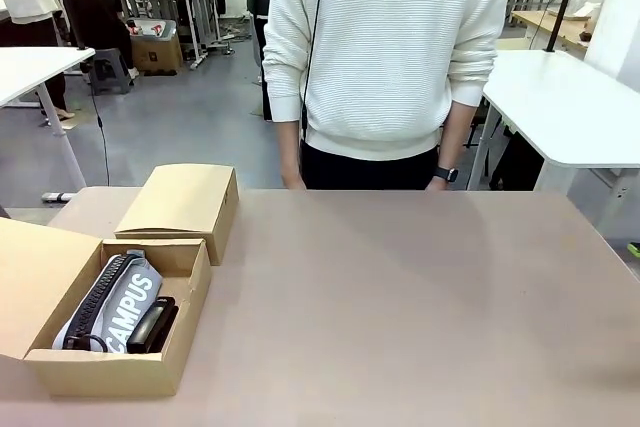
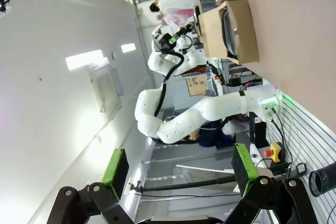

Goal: Place items inside the box.
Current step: Close the lid of the Mailer Box closest to the robot.

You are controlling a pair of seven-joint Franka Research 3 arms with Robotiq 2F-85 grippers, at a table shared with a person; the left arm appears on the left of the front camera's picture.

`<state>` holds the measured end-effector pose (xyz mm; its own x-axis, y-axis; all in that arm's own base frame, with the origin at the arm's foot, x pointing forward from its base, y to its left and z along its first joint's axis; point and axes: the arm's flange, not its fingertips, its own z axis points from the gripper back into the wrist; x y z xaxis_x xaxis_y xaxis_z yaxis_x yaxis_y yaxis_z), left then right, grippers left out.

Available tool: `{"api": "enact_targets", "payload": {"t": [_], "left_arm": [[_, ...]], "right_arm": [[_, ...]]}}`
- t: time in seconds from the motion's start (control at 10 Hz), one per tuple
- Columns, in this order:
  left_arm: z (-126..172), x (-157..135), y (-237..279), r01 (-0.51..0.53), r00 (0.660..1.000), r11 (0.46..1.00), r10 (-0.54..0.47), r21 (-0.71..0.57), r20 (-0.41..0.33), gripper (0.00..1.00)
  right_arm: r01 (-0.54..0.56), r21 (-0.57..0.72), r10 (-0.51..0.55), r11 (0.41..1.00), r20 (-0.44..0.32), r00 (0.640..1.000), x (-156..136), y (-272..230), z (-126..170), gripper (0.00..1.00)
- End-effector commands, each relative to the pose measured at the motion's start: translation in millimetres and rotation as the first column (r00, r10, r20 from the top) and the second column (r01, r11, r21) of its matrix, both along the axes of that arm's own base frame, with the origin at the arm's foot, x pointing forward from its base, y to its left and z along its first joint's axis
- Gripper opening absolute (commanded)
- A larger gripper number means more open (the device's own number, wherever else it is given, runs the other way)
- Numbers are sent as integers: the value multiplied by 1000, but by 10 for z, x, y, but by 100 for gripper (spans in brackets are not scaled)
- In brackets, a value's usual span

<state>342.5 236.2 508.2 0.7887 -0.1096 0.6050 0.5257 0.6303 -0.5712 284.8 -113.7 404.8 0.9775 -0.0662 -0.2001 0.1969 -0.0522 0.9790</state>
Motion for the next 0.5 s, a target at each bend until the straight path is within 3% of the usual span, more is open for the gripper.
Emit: {"api": "enact_targets", "payload": {"t": [0.0,0.3,0.4], "left_arm": [[142,152,428,456,765,879,-468,142,441,100],[323,231,540,460,557,854,-491,244,670,100],[334,221,341,304,889,933,-350,192,295,100]], "right_arm": [[-2,8,1,1000,8,1000,-12,-2,26,100],[-2,8,1,1000,8,1000,-12,-2,26,100],[-2,8,1,1000,8,1000,-12,-2,26,100]]}}
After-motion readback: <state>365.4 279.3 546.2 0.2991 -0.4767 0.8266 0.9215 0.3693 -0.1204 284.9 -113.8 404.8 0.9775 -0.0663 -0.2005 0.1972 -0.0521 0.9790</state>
